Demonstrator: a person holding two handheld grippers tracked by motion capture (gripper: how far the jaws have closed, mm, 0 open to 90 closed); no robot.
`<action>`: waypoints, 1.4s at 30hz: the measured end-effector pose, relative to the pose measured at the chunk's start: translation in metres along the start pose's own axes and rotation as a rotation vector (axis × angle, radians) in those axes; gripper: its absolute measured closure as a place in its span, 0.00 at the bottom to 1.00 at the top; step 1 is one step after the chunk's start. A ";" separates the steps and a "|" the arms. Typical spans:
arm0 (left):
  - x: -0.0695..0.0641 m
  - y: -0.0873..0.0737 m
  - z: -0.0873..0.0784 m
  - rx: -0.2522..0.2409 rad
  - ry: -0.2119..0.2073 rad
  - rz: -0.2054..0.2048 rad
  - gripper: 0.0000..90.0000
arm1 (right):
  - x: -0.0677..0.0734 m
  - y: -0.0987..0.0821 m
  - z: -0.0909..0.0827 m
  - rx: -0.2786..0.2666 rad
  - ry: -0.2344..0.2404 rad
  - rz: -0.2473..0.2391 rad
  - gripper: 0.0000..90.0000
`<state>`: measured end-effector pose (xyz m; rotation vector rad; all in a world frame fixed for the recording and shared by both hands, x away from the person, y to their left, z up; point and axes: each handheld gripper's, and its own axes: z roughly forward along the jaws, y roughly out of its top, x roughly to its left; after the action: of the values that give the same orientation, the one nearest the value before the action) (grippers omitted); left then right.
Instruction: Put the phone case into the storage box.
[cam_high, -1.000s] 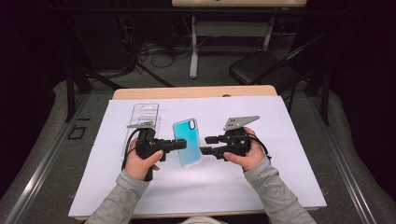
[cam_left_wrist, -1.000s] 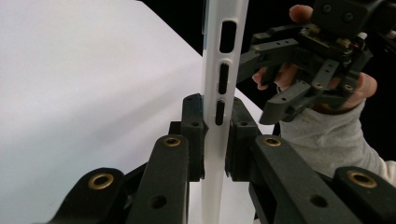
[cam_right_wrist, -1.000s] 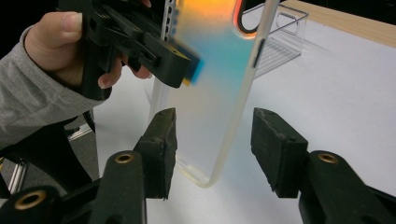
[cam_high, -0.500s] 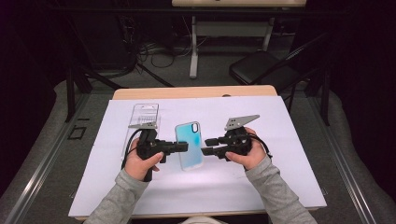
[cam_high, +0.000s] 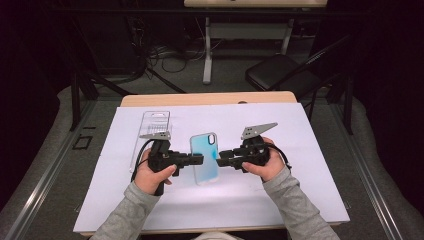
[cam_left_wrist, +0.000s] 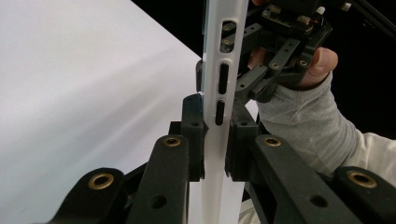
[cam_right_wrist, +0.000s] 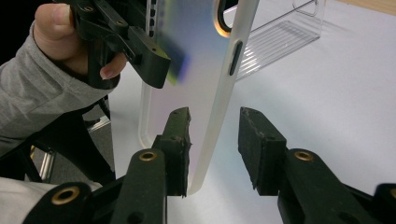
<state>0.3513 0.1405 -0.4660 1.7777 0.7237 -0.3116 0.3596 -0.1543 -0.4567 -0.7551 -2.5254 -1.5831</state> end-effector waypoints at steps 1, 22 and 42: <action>0.000 0.000 0.000 0.002 -0.001 0.001 0.90 | 0.000 0.000 0.000 -0.002 0.004 0.003 0.71; -0.005 0.000 0.005 0.013 -0.025 0.009 0.90 | 0.000 -0.003 0.006 0.017 0.054 0.019 0.73; -0.007 -0.001 0.008 0.025 -0.052 0.012 0.90 | -0.006 -0.005 0.007 0.026 0.144 0.083 0.83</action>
<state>0.3467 0.1306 -0.4656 1.7907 0.6745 -0.3596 0.3642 -0.1526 -0.4662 -0.7069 -2.3771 -1.5179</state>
